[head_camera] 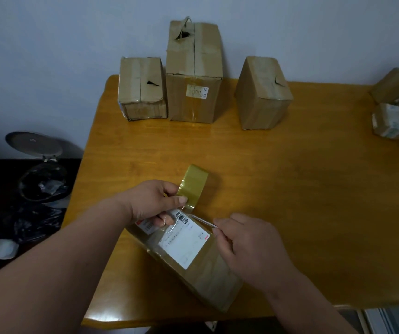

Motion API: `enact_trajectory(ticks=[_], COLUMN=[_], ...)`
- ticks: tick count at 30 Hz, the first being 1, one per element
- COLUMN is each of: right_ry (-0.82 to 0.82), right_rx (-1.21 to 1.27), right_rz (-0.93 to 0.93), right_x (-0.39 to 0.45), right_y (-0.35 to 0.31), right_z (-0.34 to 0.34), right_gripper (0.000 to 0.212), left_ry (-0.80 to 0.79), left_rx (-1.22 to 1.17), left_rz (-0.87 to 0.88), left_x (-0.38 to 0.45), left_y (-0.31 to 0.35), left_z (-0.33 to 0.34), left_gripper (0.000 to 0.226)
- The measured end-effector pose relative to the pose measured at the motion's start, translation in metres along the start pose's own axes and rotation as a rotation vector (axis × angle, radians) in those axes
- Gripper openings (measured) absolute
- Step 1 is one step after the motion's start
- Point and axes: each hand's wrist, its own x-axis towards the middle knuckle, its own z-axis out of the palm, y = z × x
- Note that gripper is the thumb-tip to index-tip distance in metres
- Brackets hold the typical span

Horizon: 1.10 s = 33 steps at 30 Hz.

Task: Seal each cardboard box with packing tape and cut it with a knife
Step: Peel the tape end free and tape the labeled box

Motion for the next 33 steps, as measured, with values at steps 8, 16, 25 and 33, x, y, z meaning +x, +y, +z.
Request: enact_trajectory(ticks=[8, 16, 25, 33], right_ry=[-0.029, 0.035, -0.265, -0.282], right_rx=[-0.073, -0.094, 0.183, 0.215], right_rz=[0.019, 0.138, 0.649, 0.793], right_x=[0.007, -0.009, -0.002, 0.029], right_y=[-0.014, 0.021, 0.074, 0.056], right_z=[0.011, 0.002, 0.062, 0.060], right_gripper=[0.006, 0.013, 0.027, 0.033], left_ry=[-0.004, 0.036, 0.052, 0.081], left_rx=[-0.046, -0.039, -0.009, 0.005], left_rz=[0.011, 0.003, 0.014, 0.100], left_x=[-0.002, -0.005, -0.006, -0.011], left_y=[-0.003, -0.004, -0.003, -0.006], left_z=[0.001, -0.001, 0.001, 0.002], left_gripper=[0.021, 0.037, 0.039, 0.019])
